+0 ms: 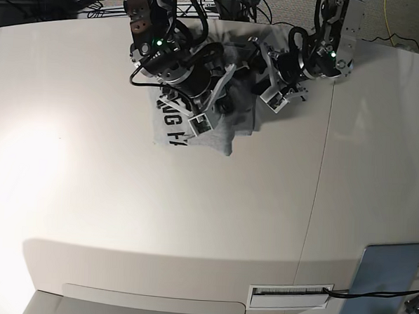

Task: Fold the T-shirt properly
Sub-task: 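Grasp the folded strip's ends with both grippers, then lift and fold the strip over onto itself with both grippers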

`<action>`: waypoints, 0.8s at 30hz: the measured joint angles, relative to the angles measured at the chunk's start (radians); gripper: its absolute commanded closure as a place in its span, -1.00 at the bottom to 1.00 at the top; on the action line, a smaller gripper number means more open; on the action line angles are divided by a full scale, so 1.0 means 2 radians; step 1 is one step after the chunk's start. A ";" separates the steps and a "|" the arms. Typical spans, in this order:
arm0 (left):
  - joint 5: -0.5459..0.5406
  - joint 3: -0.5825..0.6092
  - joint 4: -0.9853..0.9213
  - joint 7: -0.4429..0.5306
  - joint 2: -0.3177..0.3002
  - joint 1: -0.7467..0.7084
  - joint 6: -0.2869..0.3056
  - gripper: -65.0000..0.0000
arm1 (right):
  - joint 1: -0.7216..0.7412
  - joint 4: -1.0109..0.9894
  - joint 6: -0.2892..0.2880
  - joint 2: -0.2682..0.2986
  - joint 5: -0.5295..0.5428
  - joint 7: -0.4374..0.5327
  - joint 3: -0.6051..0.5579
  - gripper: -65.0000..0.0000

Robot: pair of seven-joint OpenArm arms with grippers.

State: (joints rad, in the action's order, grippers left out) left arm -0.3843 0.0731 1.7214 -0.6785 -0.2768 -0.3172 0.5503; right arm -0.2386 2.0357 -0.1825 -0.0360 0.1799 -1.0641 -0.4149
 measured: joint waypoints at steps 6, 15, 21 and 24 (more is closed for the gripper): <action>0.000 -0.001 0.000 0.000 0.000 0.000 0.000 0.06 | 0.000 0.000 -0.052 0.000 0.134 0.004 0.000 0.33; -0.008 -0.065 0.000 -0.006 -0.007 0.000 0.000 0.06 | 0.000 0.049 -0.079 -0.014 0.141 0.016 0.025 0.33; -0.092 -0.143 0.018 -0.039 -0.007 0.000 0.050 0.06 | 0.000 0.058 -0.079 -0.013 0.133 0.013 0.109 0.33; -0.116 -0.162 0.036 -0.053 -0.007 -0.001 0.049 0.06 | 0.000 0.059 -0.078 -0.013 0.118 0.010 0.166 0.33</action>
State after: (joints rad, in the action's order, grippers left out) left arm -0.6155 -0.2512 1.7943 -0.7841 -0.2916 -0.3183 0.6479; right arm -0.2390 2.1529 -0.3378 -0.0620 0.4168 -1.0431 -0.0826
